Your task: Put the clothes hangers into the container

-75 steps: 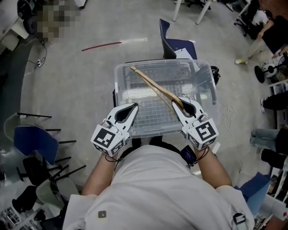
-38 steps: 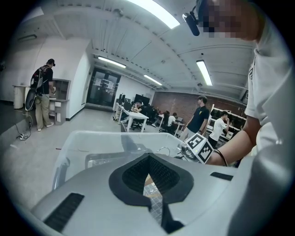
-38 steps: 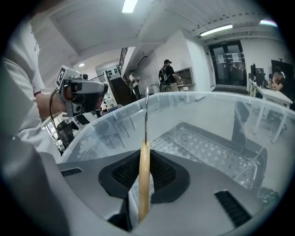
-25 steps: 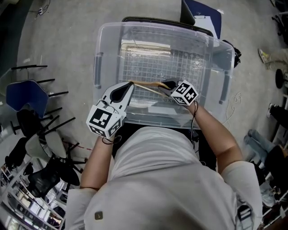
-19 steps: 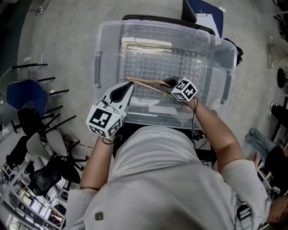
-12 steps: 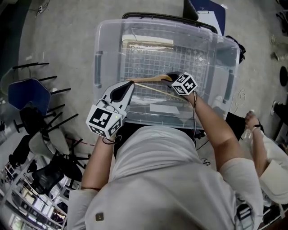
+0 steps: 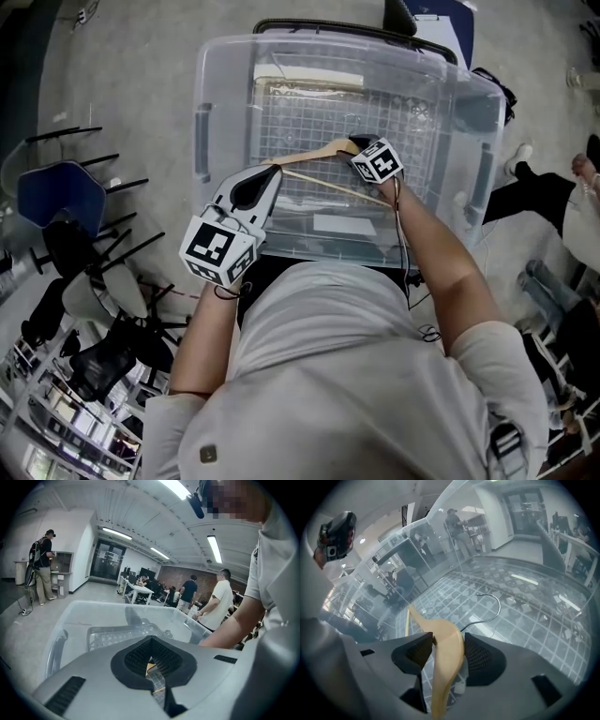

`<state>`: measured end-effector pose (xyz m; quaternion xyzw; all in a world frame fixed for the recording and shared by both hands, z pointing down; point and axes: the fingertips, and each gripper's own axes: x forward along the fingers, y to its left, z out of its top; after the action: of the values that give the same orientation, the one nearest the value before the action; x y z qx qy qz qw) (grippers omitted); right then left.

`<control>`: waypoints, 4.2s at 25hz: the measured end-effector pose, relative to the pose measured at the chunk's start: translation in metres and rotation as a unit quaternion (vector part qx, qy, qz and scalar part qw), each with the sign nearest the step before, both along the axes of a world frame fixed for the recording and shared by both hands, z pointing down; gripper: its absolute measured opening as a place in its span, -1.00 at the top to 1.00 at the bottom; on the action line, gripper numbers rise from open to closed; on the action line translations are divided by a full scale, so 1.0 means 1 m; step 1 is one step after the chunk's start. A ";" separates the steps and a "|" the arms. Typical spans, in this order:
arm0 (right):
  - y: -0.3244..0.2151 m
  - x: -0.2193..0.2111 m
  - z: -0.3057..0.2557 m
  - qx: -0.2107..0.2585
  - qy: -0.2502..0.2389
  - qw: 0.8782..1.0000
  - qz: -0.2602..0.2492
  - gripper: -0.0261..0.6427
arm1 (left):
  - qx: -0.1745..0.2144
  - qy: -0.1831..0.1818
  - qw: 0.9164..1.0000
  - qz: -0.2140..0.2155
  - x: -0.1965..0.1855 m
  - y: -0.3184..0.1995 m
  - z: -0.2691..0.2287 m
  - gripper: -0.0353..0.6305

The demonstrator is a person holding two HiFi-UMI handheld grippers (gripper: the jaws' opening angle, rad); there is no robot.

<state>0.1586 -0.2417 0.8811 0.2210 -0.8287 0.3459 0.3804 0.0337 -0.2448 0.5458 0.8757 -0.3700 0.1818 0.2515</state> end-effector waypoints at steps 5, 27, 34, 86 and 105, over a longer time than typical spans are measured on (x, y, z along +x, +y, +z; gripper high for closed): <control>-0.009 0.004 0.015 0.014 0.036 0.999 -0.008 0.22 | -0.003 -0.001 1.000 -0.005 -0.003 -0.006 0.004 0.85; -0.035 -0.003 -0.103 0.124 0.034 0.991 0.043 0.35 | 0.028 0.024 0.999 0.011 -0.018 0.000 -0.020 0.85; -0.025 -0.020 -0.198 0.189 -0.006 0.977 0.096 0.50 | 0.053 0.035 0.997 0.033 -0.033 0.009 -0.047 0.85; 0.194 -0.056 -0.549 0.445 -0.065 0.873 0.190 0.86 | 0.185 0.106 0.959 0.189 -0.036 0.160 -0.217 0.85; 0.321 0.044 -0.526 0.430 -0.121 0.883 0.143 0.86 | 0.185 0.072 0.968 0.153 0.069 0.305 -0.200 0.85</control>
<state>0.2031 0.0791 0.3548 0.4351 -0.8953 0.0303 0.0909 0.1025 0.0606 0.3454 0.9640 -0.2395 0.0831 0.0802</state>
